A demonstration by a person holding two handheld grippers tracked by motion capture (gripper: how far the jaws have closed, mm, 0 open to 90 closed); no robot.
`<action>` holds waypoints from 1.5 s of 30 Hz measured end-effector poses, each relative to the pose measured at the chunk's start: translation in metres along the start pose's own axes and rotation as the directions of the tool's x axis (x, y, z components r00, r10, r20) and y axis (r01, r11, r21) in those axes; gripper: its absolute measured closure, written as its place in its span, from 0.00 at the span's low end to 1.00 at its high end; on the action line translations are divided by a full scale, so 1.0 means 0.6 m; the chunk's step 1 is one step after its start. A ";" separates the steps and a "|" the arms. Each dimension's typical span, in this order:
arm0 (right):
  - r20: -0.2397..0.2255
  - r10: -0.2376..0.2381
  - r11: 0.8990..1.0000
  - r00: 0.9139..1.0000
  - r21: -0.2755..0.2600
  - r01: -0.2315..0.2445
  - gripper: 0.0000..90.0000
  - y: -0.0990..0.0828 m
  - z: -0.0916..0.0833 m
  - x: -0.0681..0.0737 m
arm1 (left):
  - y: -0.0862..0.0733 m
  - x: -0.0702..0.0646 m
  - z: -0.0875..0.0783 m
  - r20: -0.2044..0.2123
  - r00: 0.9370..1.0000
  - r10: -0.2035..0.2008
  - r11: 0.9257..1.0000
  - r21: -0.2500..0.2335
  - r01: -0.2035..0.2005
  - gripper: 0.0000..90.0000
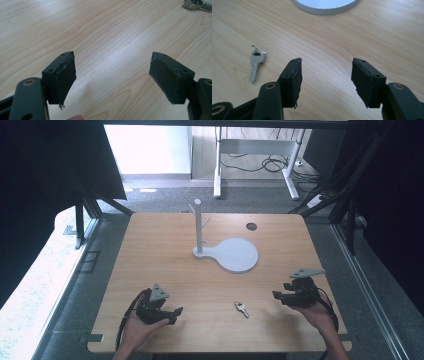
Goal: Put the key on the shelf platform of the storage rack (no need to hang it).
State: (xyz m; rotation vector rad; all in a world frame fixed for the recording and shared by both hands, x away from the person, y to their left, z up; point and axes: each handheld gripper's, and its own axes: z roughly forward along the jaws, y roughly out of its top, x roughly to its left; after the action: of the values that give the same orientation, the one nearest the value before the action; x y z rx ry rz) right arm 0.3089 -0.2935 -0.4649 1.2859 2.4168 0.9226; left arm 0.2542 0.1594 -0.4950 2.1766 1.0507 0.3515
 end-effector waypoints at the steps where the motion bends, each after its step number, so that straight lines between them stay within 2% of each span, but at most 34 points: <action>1: 0.000 -0.002 1.000 1.000 0.016 0.002 0.48 0.005 -0.001 0.003 | 0.000 0.001 -0.001 0.002 1.000 0.002 1.000 -0.004 -0.002 0.24; 2: -0.011 -0.020 0.998 1.000 0.055 0.021 0.49 0.017 -0.002 0.013 | 0.001 0.001 -0.002 0.013 1.000 0.001 1.000 -0.013 -0.001 0.24; 3: -0.018 -0.039 0.997 0.999 0.068 0.040 0.50 0.023 -0.002 0.020 | 0.001 0.001 -0.002 0.013 1.000 0.001 1.000 -0.013 -0.001 0.24; 4: -0.018 -0.039 0.997 0.999 0.068 0.040 0.50 0.023 -0.002 0.020 | 0.000 0.000 -0.003 0.017 1.000 0.000 1.000 -0.015 0.000 0.24; 5: -0.018 -0.073 0.991 0.997 0.110 0.074 0.50 0.035 0.000 0.035 | 0.000 -0.001 -0.004 0.021 1.000 0.001 1.000 -0.015 -0.001 0.24; 7: -0.020 -0.083 0.988 0.996 0.131 0.084 0.50 0.042 0.000 0.042 | 0.001 -0.003 -0.005 0.024 1.000 0.005 1.000 -0.018 -0.005 0.24; 8: -0.024 -0.100 0.980 0.995 0.169 0.103 0.50 0.054 0.003 0.054 | 0.001 -0.003 -0.006 0.025 1.000 0.006 1.000 -0.019 -0.006 0.24; 17: -0.073 -0.130 0.948 0.989 0.284 0.146 0.53 0.092 0.023 0.091 | 0.002 -0.009 -0.001 0.022 1.000 0.014 1.000 -0.009 -0.014 0.24; 22: -0.099 -0.145 0.938 0.984 0.304 0.168 0.54 0.101 0.040 0.107 | -0.005 -0.010 -0.003 0.016 1.000 0.006 1.000 -0.007 -0.006 0.24; 26: -0.117 -0.153 0.925 0.981 0.332 0.184 0.58 0.108 0.063 0.116 | -0.006 -0.006 -0.012 0.000 1.000 -0.002 1.000 -0.017 0.002 0.24; 27: -0.117 -0.153 0.925 0.981 0.332 0.184 0.58 0.108 0.063 0.116 | -0.005 -0.005 -0.013 0.000 1.000 -0.001 1.000 -0.020 0.001 0.24; 28: -0.121 -0.155 0.920 0.980 0.345 0.188 0.59 0.110 0.071 0.119 | -0.005 -0.005 -0.013 -0.001 1.000 -0.003 1.000 -0.022 0.003 0.24; 35: -0.148 -0.146 0.914 0.978 0.357 0.191 0.64 0.116 0.085 0.126 | -0.005 -0.003 -0.012 0.002 1.000 0.000 1.000 -0.017 0.000 0.24; 41: -0.157 -0.162 0.909 0.974 0.360 0.209 0.65 0.119 0.091 0.135 | -0.005 -0.002 -0.013 -0.003 1.000 -0.005 1.000 -0.022 0.005 0.24; 45: -0.175 -0.182 0.903 0.967 0.359 0.235 0.67 0.121 0.094 0.143 | -0.005 -0.006 -0.011 -0.005 1.000 0.001 1.000 -0.017 -0.001 0.24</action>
State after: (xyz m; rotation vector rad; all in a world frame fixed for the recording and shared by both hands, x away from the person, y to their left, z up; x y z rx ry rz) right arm 0.3342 -0.1710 -0.4559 1.0678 2.8778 0.5162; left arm 0.2465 0.1611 -0.4920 2.1625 1.0466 0.3652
